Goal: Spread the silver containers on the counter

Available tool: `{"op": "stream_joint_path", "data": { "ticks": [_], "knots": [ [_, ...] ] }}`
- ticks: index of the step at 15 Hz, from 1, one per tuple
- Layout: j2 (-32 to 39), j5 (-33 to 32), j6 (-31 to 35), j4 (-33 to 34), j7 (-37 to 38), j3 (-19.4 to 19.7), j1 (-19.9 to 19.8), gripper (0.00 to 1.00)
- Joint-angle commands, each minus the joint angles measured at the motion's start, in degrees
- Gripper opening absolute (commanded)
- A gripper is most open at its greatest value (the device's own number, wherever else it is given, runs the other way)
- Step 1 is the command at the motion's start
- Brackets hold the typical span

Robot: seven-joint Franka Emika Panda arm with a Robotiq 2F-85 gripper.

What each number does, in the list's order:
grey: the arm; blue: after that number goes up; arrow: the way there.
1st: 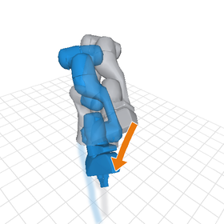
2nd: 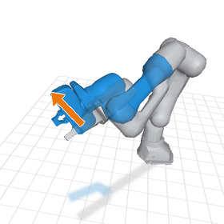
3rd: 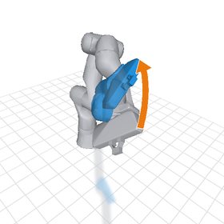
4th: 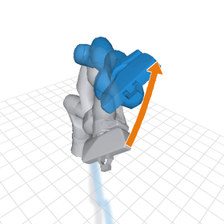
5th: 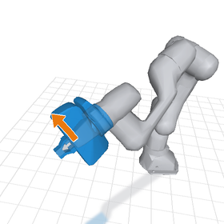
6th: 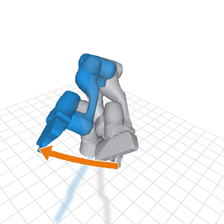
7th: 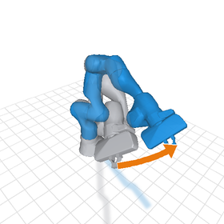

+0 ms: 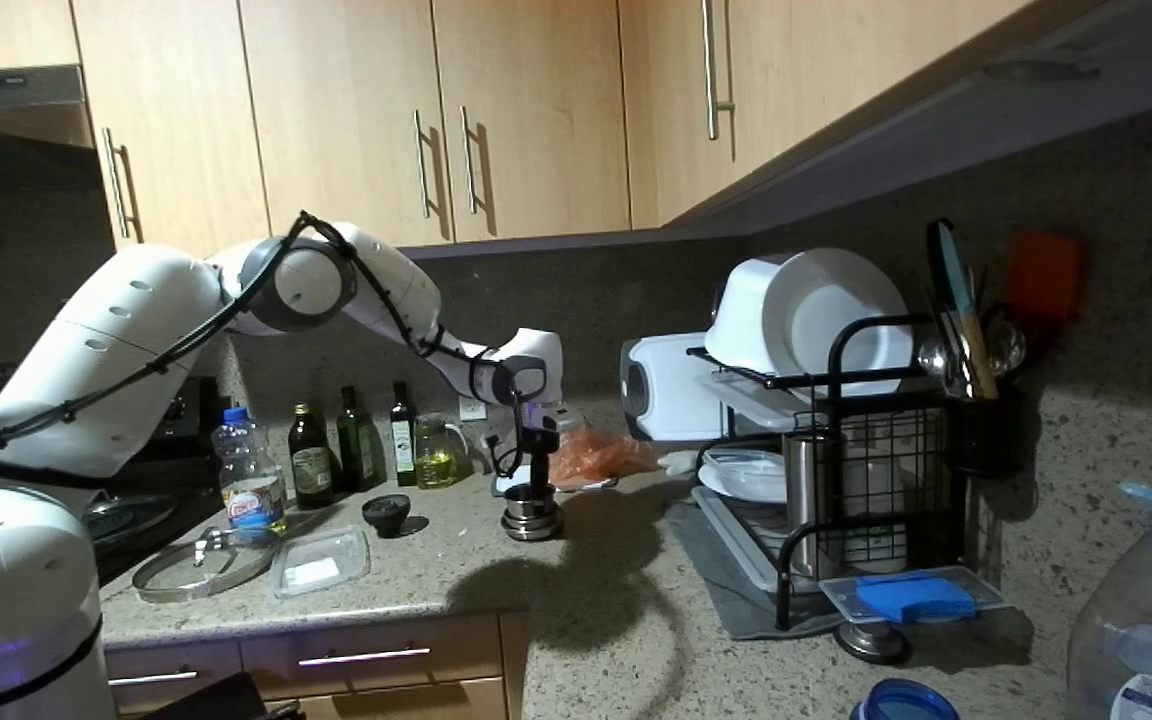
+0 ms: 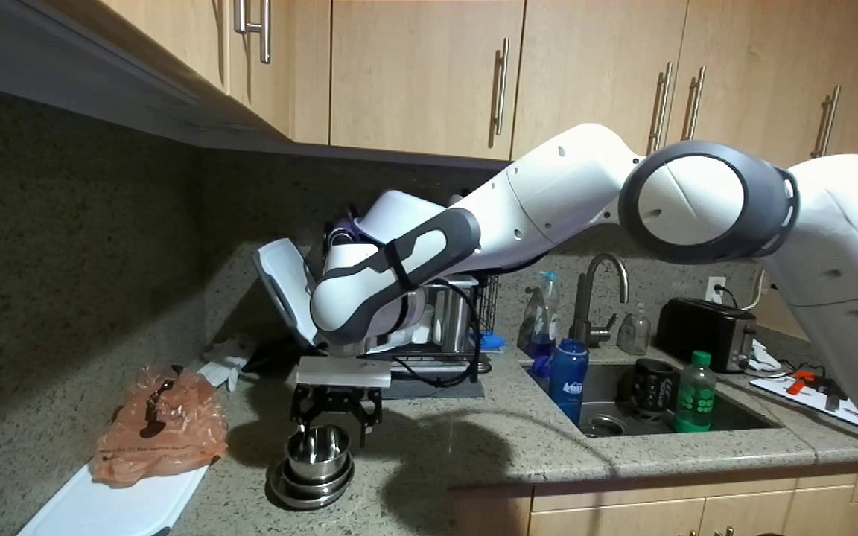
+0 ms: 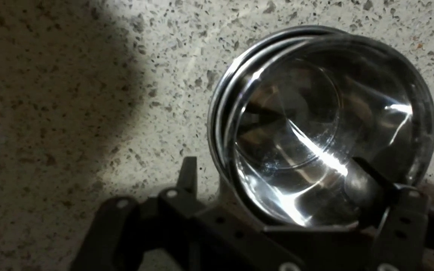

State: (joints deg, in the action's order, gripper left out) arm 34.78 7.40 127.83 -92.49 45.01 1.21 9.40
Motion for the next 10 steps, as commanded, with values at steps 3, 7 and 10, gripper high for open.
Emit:
{"op": "stream_joint_path", "data": {
  "ticks": [3, 7, 10],
  "knots": [
    [-0.39, 0.40, -0.65, -0.10, 1.95, 0.15, 0.26, 0.56],
    [-2.09, -0.19, 0.90, -1.84, 2.50, 0.38, 1.04, 0.25],
    [-2.77, -0.51, 1.09, -2.20, 2.61, 0.46, 1.41, 0.05]
  ]
}}
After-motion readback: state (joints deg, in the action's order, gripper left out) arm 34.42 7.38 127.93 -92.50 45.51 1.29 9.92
